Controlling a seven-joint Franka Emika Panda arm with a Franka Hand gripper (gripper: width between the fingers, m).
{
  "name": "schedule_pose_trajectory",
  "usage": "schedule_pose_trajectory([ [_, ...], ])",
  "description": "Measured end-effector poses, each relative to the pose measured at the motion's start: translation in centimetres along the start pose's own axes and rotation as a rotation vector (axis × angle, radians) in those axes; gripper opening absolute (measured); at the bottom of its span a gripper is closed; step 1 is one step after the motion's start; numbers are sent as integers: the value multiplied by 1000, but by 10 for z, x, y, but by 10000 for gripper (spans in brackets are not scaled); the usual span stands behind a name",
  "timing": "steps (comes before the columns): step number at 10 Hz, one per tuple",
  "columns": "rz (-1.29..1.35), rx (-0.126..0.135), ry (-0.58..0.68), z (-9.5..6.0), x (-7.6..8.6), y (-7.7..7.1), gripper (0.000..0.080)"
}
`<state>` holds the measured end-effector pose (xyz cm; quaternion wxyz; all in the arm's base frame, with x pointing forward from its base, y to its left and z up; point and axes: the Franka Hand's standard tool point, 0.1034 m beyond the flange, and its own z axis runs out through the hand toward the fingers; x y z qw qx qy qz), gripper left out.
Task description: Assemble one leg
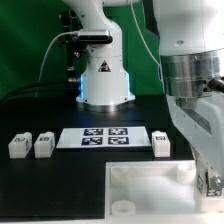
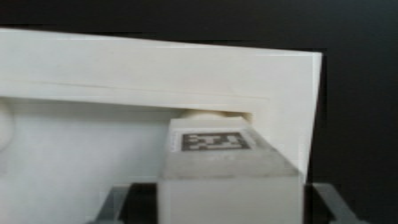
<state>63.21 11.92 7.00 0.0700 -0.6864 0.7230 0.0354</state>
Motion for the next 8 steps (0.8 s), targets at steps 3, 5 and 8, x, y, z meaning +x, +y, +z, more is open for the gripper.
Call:
schedule_pose_trajectory([
  [3,-85,-1,0,1,-1,1,352],
  [5,-421,11,14,5,-4,3,551],
  [8,-792,10,17,6,-1,3,644],
])
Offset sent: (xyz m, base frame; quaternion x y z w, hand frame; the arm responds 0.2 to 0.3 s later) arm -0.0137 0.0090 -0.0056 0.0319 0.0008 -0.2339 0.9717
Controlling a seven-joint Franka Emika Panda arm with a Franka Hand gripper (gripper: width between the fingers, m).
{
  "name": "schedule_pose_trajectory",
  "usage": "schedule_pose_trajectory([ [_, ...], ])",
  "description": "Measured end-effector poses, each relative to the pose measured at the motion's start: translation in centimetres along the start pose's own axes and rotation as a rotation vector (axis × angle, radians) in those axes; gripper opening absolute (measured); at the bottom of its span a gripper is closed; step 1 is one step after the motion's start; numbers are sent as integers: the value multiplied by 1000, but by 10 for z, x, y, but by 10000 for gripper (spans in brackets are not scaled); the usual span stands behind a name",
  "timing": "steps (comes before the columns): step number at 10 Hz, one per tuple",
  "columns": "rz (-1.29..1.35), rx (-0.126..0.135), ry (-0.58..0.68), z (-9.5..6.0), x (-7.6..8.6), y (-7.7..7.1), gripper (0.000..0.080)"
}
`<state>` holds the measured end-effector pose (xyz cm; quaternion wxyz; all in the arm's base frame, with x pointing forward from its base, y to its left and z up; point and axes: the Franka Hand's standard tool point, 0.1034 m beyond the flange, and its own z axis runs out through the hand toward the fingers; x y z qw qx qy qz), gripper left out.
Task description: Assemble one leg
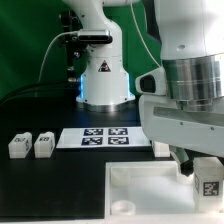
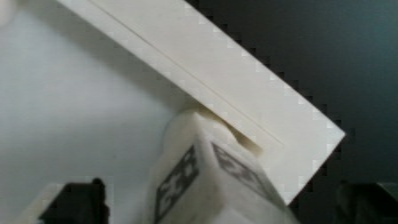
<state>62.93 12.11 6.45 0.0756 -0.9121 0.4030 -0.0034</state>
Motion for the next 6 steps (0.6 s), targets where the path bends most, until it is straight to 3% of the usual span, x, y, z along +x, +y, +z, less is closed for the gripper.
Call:
schedule_pose_trajectory([
  [2,-286,-10,8,-1,2,1,649],
  [4,-706,-52,33,-6,0,-3,649],
  [6,-760,-62,35,-5,-1,-3,626],
])
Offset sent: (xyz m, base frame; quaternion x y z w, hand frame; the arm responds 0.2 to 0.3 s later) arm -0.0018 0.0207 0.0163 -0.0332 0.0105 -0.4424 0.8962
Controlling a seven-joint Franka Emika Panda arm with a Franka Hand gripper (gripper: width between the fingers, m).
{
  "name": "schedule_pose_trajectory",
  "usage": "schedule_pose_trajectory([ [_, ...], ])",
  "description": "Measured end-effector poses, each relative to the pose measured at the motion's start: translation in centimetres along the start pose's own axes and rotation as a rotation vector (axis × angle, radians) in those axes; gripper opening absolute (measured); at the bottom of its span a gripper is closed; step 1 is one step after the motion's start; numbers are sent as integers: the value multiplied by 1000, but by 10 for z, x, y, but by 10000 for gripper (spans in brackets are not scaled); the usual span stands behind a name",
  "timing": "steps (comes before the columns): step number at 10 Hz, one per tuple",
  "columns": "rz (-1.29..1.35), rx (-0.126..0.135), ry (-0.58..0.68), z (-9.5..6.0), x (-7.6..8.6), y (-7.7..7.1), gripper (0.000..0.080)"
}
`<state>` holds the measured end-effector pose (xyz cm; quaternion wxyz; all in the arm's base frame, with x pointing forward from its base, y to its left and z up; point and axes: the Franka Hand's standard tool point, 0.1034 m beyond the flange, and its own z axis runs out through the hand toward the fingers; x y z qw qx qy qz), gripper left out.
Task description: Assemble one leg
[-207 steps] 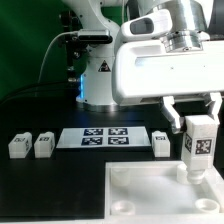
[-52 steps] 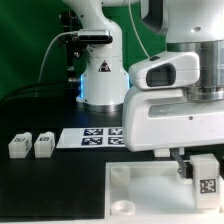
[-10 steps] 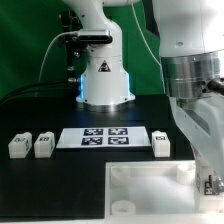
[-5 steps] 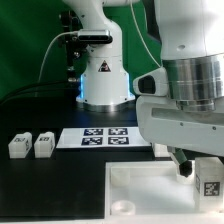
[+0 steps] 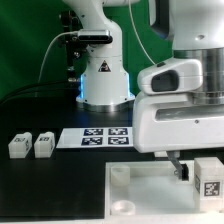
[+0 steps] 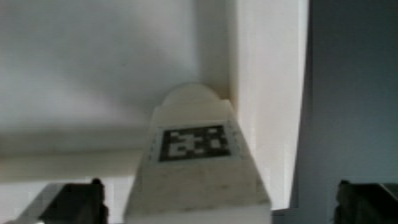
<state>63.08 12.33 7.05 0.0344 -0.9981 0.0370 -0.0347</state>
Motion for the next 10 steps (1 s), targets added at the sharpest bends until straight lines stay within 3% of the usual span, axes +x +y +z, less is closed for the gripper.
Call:
schedule_pose_trajectory([
  [1,0,0,0,0,0,0,626],
  [3,218,4,-2,0,-1,0,295],
  [6,529,8,-4,1,0,1,295],
  [8,960,-24,-42,1,3,0,295],
  [10,1403,-17,-109,0,8,4,295],
])
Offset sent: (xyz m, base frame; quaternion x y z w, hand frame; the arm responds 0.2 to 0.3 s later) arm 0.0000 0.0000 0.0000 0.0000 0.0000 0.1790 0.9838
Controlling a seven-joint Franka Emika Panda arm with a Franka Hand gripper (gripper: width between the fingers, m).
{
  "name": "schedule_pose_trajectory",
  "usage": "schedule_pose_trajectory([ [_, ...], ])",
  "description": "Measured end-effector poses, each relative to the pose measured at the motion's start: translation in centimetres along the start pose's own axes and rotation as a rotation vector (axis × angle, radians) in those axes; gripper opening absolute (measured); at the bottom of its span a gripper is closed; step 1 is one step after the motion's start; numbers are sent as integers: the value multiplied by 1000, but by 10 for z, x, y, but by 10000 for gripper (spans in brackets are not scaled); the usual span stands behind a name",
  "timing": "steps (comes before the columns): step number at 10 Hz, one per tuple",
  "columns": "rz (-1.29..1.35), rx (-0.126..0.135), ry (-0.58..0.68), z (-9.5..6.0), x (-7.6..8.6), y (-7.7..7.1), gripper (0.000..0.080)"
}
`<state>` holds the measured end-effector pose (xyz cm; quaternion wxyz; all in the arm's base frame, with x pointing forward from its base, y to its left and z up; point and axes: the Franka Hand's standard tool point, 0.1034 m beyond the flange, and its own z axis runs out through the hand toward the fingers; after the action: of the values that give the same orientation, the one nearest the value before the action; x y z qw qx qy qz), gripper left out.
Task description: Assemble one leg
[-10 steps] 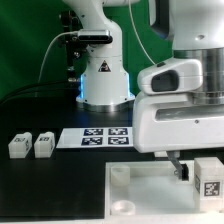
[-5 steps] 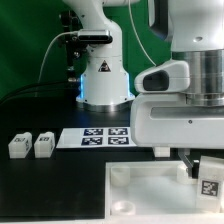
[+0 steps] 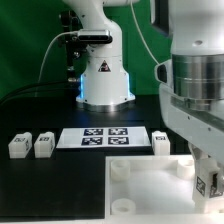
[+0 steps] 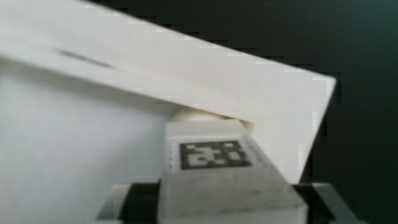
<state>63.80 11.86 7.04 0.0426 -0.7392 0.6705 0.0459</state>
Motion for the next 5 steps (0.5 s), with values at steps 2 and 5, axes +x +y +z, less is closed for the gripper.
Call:
schedule_pose_trajectory([
  [2,260,0,-26,0,1,0,295],
  [5,512,-2,-20,0,7,0,295],
])
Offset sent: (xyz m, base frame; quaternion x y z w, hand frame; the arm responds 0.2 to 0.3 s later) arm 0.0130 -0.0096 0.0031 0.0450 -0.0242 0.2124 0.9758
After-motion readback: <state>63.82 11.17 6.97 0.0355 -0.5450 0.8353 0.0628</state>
